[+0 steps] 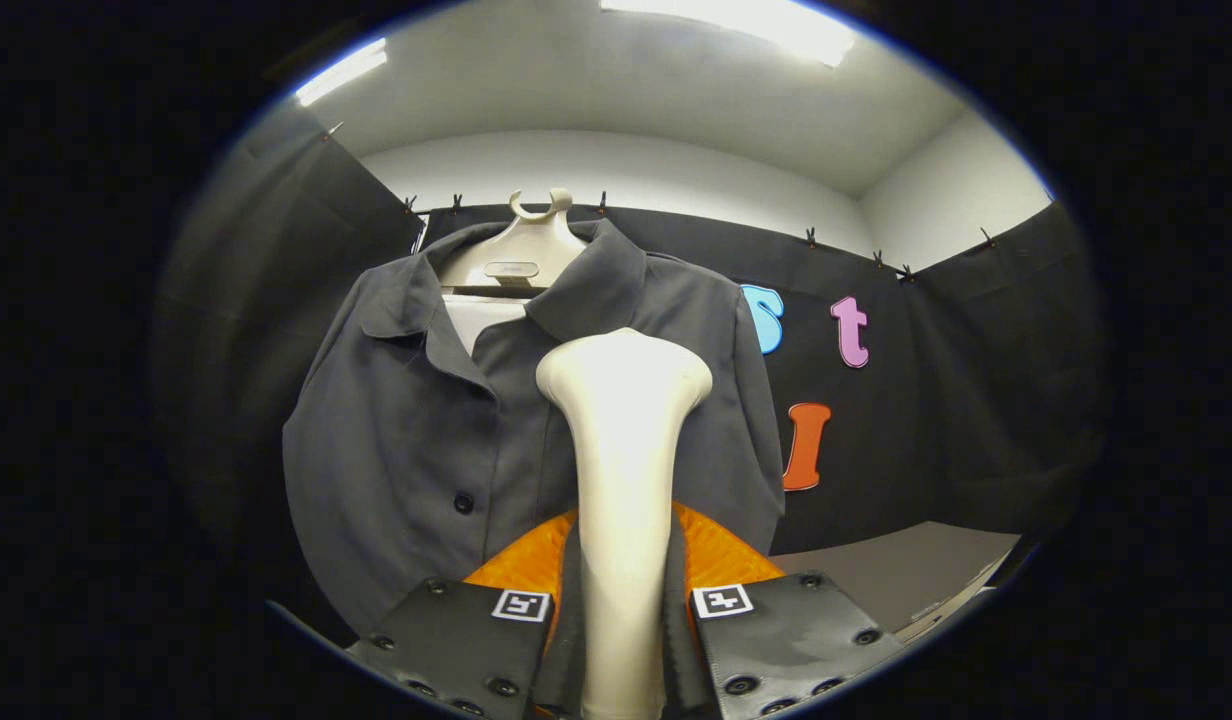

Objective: Iron the clothes twice with a garment steamer, once on the left side and once on the right side.

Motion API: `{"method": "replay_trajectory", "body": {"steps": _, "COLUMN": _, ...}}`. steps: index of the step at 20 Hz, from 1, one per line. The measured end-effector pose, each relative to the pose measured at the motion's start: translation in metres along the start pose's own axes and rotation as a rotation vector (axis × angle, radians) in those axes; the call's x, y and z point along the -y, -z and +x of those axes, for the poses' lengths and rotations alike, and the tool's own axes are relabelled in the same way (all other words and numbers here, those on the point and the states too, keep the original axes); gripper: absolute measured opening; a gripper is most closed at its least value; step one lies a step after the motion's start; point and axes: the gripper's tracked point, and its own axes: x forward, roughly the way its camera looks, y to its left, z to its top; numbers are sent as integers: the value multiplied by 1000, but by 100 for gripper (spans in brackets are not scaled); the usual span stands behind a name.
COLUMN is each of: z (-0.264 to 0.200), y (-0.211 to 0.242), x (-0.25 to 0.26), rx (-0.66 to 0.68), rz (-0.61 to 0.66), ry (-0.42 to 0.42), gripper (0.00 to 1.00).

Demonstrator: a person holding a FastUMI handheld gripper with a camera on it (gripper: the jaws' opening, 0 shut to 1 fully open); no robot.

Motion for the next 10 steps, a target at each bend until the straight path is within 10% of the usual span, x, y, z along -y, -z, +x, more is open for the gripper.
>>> {"method": "replay_trajectory", "body": {"steps": 10, "z": -23, "y": 34, "x": -3, "rx": -70, "rz": 1, "ry": -16, "gripper": 38}}
